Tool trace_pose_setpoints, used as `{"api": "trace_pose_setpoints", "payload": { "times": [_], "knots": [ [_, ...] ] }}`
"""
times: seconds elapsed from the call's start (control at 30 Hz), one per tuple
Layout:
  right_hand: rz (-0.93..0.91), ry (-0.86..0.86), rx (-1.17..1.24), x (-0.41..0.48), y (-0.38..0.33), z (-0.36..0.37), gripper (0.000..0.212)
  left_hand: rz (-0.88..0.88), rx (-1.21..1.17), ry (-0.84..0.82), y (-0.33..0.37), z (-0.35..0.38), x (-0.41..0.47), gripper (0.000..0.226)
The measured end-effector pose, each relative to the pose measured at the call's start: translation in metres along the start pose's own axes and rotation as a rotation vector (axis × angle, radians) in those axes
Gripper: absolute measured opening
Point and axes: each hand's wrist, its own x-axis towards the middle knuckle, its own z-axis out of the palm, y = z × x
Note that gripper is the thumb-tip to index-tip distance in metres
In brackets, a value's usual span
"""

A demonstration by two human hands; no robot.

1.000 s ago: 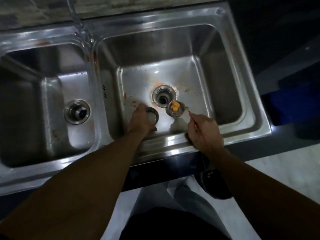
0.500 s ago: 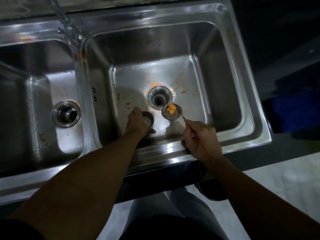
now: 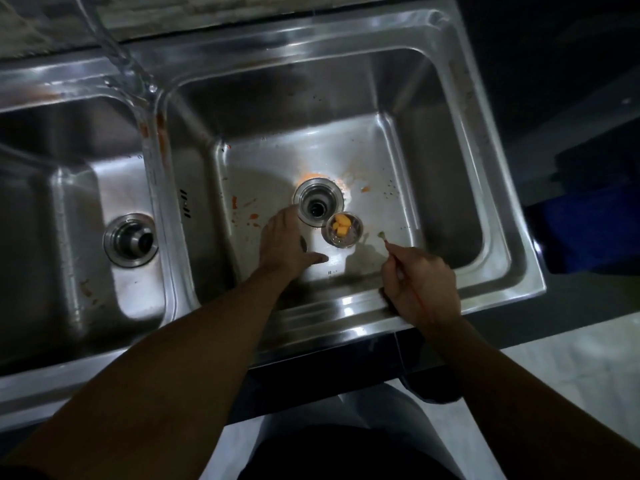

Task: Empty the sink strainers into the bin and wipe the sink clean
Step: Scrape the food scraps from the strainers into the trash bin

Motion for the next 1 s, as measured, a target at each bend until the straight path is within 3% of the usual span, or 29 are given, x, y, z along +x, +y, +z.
{"api": "trace_pose_setpoints", "payload": {
  "times": [0.27, 0.43, 0.6, 0.8, 0.9, 1.0],
  "knots": [
    [0.028, -0.118, 0.092, 0.007, 0.001, -0.001, 0.027, 0.119, 0.049, -0.115, 0.035, 0.023, 0.026, 0.117],
    [0.025, -0.076, 0.15, 0.008, 0.002, -0.001, 0.038, 0.105, 0.168, -0.057, 0.043, 0.04, 0.031, 0.095],
    [0.015, -0.018, 0.105, 0.005, 0.007, 0.007, 0.019, 0.135, 0.061, 0.025, 0.045, 0.04, 0.025, 0.08],
    [0.008, 0.077, 0.111, 0.003, 0.011, 0.011, 0.029, 0.136, -0.184, 0.054, 0.051, 0.017, 0.005, 0.075],
    [0.002, 0.155, 0.223, -0.001, 0.01, 0.007, 0.03, 0.1, -0.284, 0.162, 0.062, 0.007, -0.017, 0.064],
    [0.064, 0.328, 0.419, -0.012, 0.007, -0.004, 0.026, 0.042, -0.377, 0.219, 0.082, -0.005, -0.045, 0.074]
  ]
}}
